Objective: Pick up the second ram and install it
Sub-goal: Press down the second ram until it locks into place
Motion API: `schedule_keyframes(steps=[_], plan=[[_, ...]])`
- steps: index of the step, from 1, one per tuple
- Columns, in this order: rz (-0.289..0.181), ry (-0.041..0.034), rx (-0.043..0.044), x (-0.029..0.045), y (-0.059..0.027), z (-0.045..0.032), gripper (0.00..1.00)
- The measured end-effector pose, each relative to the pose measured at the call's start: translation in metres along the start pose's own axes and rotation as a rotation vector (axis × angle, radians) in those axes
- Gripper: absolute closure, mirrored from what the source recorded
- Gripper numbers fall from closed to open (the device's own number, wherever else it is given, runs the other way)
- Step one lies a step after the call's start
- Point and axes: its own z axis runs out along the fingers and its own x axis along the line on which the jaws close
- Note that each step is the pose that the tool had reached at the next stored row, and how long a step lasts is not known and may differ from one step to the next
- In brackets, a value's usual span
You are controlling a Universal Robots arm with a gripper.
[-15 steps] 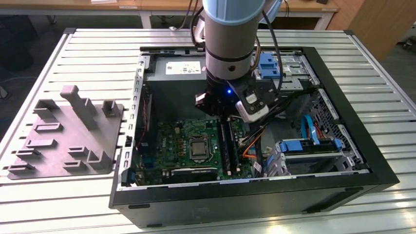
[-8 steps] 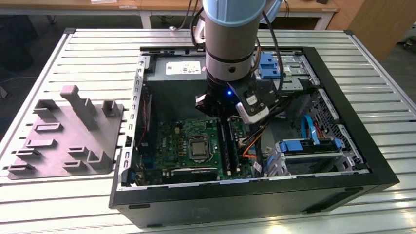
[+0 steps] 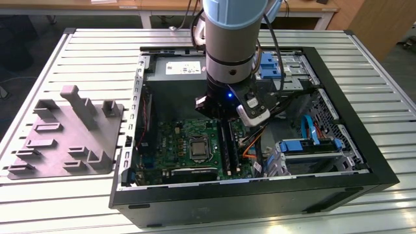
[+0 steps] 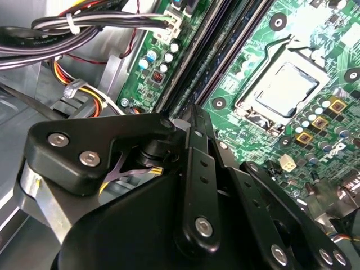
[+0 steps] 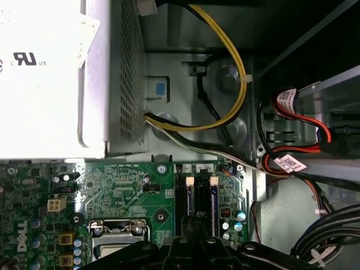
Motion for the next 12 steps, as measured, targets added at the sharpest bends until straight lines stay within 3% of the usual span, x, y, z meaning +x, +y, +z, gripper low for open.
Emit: schedule_keyframes(steps=[12], plan=[[0.000, 0.0000, -0.0021, -0.0003, -0.0091, -0.0006, 0.90]])
